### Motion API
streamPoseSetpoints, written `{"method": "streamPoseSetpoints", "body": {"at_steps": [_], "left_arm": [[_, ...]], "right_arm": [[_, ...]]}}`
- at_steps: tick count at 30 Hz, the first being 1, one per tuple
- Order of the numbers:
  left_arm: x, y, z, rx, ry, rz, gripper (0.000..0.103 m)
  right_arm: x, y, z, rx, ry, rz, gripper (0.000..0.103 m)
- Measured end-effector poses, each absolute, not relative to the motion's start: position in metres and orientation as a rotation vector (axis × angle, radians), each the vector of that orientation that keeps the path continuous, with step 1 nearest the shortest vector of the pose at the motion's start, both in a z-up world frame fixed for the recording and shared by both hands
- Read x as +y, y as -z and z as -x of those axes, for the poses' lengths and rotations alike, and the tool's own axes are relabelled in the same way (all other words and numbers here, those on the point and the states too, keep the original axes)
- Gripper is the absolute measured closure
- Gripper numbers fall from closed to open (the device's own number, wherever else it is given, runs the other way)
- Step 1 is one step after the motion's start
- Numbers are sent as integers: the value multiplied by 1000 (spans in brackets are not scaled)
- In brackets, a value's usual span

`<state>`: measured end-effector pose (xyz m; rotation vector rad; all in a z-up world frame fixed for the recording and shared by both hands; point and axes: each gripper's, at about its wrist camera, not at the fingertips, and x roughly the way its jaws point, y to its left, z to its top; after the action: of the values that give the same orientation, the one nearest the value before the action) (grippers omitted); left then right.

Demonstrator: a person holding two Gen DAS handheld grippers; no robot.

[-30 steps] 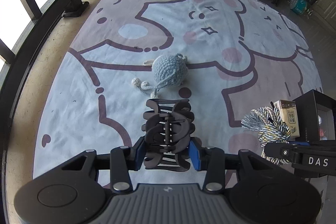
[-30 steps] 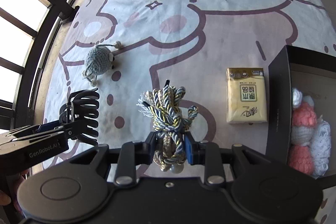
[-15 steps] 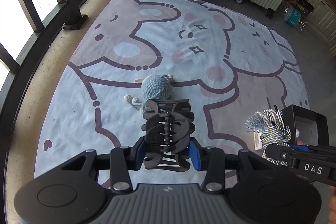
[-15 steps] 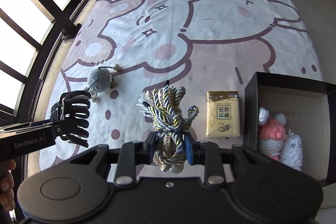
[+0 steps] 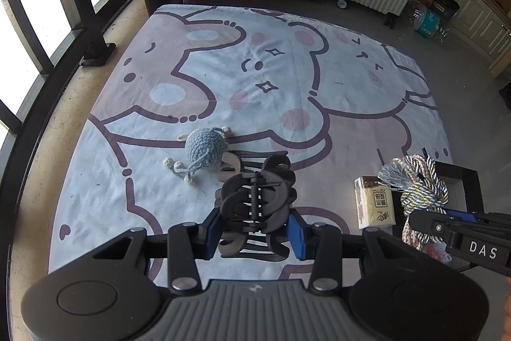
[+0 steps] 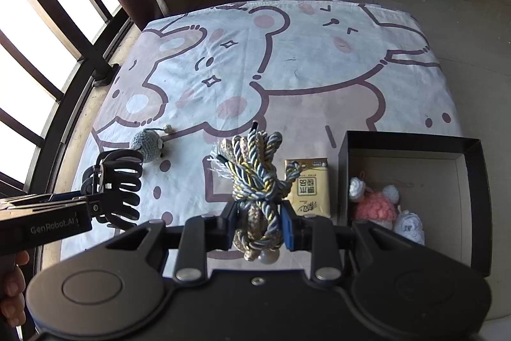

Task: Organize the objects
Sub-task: 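Carry the hair claw with the left tool while the right tool carries the rope toy toward the box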

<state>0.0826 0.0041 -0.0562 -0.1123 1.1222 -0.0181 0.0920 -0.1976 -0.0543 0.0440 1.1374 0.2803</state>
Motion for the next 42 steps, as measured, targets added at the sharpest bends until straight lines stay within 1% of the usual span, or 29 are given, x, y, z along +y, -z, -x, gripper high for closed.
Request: {"method": "streamPoseSetpoints", "body": {"at_steps": [16,32,42], "left_arm": [[-38,52,-80,1114,57,39,59],[-79,50,-81,1103,110,37,59],[-118,54,-83,1094,195,65,59]], "right_arm": [[-232,42,-82,1094,-207,7,74],[-277,36,-76,1066,-151,-28,74],[-322,43,-74,1067,-71,-65,74]]}}
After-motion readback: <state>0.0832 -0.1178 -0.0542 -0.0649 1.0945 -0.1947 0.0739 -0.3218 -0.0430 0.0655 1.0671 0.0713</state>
